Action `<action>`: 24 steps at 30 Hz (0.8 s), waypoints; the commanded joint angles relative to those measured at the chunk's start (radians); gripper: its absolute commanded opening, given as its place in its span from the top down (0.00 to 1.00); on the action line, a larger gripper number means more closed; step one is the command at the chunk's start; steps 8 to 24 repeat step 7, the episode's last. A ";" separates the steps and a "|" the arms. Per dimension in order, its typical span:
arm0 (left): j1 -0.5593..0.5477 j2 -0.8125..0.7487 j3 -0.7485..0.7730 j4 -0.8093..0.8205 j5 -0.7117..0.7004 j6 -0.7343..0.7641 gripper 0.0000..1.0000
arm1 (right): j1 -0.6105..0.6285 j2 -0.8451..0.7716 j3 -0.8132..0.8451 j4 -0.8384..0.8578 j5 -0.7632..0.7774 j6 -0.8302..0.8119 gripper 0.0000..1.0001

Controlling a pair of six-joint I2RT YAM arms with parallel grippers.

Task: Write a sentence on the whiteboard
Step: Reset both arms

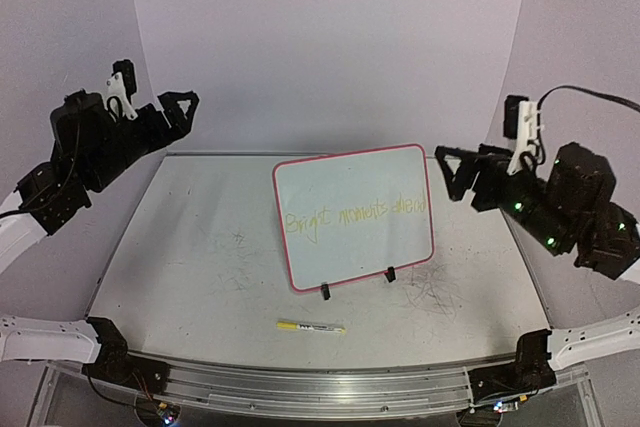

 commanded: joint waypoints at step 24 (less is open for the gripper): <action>0.002 -0.052 0.130 0.015 -0.003 0.130 0.01 | 0.002 0.069 0.236 -0.017 0.314 -0.128 0.02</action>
